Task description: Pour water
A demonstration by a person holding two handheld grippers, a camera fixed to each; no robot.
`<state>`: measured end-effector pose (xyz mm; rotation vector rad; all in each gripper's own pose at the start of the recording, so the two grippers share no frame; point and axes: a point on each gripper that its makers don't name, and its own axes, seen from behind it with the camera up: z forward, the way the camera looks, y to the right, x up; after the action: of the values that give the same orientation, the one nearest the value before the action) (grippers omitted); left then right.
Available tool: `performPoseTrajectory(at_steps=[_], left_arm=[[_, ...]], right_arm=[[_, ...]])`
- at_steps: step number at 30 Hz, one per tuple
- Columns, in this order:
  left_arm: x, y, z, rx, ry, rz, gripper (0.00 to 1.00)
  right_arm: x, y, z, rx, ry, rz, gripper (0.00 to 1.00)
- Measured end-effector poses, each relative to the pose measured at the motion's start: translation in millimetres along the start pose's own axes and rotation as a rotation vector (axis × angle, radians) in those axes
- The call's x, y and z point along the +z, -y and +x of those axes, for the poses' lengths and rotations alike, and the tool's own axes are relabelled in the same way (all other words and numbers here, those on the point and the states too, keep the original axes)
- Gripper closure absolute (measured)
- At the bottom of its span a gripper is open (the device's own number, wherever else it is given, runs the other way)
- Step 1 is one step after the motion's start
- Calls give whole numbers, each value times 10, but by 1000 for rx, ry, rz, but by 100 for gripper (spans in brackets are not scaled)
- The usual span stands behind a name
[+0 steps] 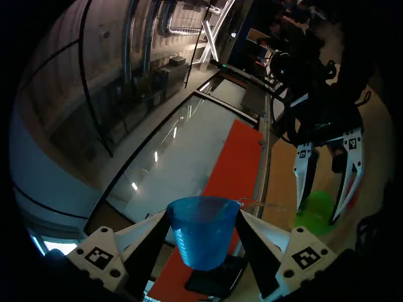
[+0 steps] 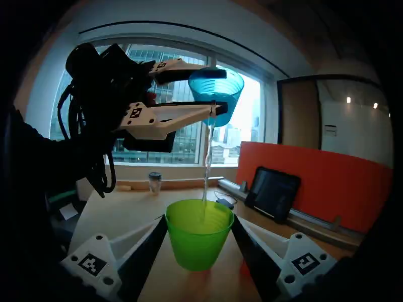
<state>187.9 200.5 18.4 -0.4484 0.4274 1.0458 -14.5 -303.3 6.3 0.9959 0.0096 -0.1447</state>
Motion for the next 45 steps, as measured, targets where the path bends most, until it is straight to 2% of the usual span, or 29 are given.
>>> performPoseTrajectory(at_steps=[20, 29, 45], left_arm=[[-10, 99, 77, 78, -13, 25, 13], [-15, 67, 103, 111, -12, 19, 13], [-47, 138, 234, 171, -28, 26, 13]], right_arm=[[-14, -5, 28, -12, -2, 0, 7], [-31, -12, 34, -15, -1, -2, 7], [-73, -33, 81, -25, -12, -8, 8]])
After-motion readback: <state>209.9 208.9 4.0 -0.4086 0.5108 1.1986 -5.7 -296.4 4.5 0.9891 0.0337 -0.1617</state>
